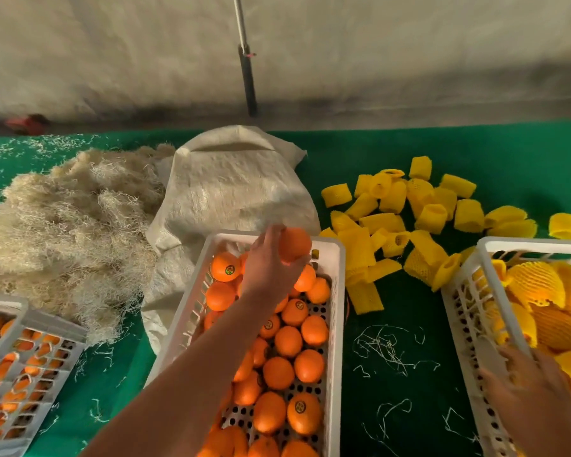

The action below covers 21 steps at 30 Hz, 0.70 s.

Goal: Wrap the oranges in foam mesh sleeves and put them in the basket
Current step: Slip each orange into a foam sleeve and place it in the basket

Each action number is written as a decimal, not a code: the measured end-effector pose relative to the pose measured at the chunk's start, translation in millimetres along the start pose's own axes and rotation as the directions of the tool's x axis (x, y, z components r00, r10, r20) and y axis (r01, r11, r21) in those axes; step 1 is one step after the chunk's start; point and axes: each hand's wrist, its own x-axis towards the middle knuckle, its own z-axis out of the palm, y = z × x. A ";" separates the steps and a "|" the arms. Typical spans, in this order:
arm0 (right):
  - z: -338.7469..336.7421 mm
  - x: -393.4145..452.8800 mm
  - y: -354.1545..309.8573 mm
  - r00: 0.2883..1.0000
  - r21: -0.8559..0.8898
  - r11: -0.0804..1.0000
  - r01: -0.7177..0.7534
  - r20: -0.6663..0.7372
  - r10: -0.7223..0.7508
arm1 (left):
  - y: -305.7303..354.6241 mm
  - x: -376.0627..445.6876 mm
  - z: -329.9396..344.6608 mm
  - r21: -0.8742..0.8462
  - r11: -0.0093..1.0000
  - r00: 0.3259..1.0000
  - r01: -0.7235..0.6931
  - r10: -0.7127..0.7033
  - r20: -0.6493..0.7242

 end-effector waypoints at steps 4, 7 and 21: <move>-0.7 2.3 -8.5 0.998 0.168 0.986 -0.015 -0.056 0.025 | 45.4 -41.5 27.6 -0.289 0.955 0.996 -0.071 0.085 0.035; 1.9 13.3 -29.1 0.983 0.101 0.991 0.088 -0.168 -0.071 | 56.0 -74.2 63.7 -0.204 0.974 0.957 -0.095 0.146 0.253; 39.5 203.4 -146.3 0.961 0.142 0.954 0.266 0.034 -0.273 | 51.6 -74.6 122.8 0.100 0.883 0.831 -0.458 0.386 0.400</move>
